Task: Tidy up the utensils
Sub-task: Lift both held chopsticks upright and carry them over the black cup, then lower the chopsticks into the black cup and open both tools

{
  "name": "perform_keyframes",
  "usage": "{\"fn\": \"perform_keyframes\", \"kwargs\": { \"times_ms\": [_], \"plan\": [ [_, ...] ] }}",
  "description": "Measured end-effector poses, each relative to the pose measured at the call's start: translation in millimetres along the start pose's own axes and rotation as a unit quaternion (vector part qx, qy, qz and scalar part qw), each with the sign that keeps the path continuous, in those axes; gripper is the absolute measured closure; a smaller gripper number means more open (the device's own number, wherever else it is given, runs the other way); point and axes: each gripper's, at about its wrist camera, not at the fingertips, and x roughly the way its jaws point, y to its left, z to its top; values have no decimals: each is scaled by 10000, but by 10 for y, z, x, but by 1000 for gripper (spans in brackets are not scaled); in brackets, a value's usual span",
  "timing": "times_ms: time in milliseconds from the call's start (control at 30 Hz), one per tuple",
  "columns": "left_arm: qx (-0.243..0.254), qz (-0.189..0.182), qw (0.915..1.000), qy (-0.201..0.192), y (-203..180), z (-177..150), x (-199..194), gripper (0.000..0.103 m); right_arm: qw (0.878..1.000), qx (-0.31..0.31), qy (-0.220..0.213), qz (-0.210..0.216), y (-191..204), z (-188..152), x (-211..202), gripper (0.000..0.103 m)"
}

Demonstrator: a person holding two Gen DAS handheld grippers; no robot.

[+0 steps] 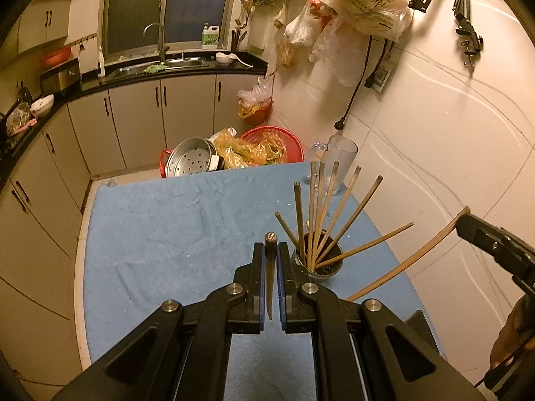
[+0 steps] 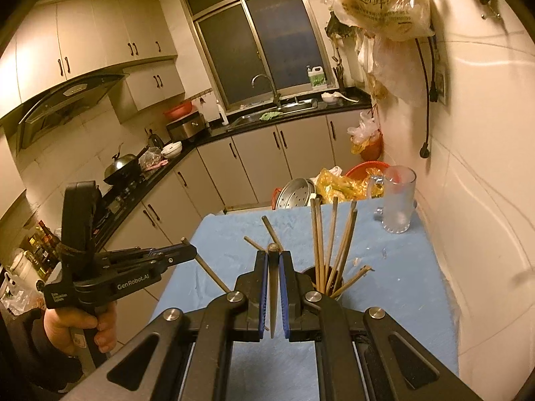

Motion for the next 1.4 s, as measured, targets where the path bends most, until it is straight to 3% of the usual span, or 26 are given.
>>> {"fn": "perform_keyframes", "kwargs": {
  "times_ms": [333,900,1100,1400],
  "plan": [
    [97,-56,9999,-62,-67,64,-49,97,9999,-49,-122,-101,13,89,-103,95],
    [87,-745,9960,-488,-357,594,-216,97,9966,-254,-585,-524,-46,355,-197,95],
    [190,-603,9965,-538,-461,648,-49,96,9947,-410,-656,-673,-65,386,-98,95],
    [377,-300,9986,-239,-536,505,319,96,9949,-371,-659,-671,-156,405,126,95]
  ]
}}
